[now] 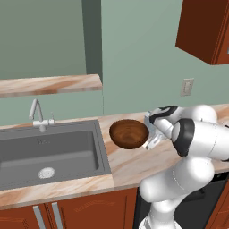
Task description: Gather the eggs and milk located in the vicinity of the sink area and place them right next to the bowl.
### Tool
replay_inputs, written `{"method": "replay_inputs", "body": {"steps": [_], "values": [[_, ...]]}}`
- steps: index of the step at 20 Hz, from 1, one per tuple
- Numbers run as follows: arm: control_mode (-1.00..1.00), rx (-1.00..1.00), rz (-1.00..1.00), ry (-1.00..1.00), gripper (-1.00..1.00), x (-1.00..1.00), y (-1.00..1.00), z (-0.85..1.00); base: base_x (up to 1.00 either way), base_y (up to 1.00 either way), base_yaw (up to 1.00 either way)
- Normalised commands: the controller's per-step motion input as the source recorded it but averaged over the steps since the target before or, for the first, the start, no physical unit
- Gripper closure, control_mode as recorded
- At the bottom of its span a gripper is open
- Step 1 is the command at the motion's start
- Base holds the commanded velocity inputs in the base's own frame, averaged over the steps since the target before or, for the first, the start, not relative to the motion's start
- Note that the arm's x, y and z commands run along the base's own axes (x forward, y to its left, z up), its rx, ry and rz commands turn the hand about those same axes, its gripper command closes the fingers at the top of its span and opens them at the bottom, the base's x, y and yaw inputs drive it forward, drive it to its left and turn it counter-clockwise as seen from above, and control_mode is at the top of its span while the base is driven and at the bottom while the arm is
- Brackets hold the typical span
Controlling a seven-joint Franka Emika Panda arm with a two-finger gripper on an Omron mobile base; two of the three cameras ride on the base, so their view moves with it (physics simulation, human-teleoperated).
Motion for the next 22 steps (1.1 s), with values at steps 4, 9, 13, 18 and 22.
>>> {"method": "replay_inputs", "body": {"steps": [4, 9, 13, 18, 22], "values": [[-1.0, 0.0, -0.03, 0.0, -1.0, -0.22, -0.3, 0.04, 0.0, 0.0, 0.0], [-1.0, 0.0, -0.12, 0.02, -1.0, -0.07, -0.41, 0.17, 0.0, 0.0, 0.0], [-1.0, 0.0, -0.23, 0.09, -1.0, 0.06, -0.39, 0.28, 0.0, 0.0, 0.0], [-1.0, -0.02, -0.37, 0.26, -1.0, 0.14, -0.43, 0.03, 0.0, 0.0, 0.0], [-1.0, -0.06, -0.42, 0.33, -1.0, 0.18, -0.49, 0.0, 0.0, 0.0, 0.0]]}}
